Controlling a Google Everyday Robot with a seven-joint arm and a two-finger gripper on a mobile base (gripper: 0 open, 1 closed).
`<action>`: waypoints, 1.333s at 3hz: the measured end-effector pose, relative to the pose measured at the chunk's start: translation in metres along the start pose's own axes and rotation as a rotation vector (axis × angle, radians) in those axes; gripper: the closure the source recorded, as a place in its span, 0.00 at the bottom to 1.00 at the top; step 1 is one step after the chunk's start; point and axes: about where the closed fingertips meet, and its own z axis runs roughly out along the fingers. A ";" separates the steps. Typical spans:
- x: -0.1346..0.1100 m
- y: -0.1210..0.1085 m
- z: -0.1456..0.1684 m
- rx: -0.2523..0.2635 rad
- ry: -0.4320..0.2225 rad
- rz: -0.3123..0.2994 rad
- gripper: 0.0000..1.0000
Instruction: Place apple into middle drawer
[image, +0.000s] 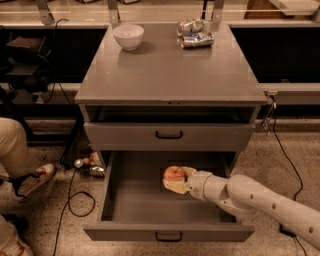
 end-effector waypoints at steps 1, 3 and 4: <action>0.000 0.000 0.000 0.000 0.000 0.000 1.00; 0.019 -0.012 0.029 -0.129 -0.006 -0.127 1.00; 0.026 -0.024 0.047 -0.148 0.013 -0.213 1.00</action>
Offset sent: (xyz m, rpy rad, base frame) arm 0.0035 0.0027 -0.0066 0.0185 -0.0496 0.0927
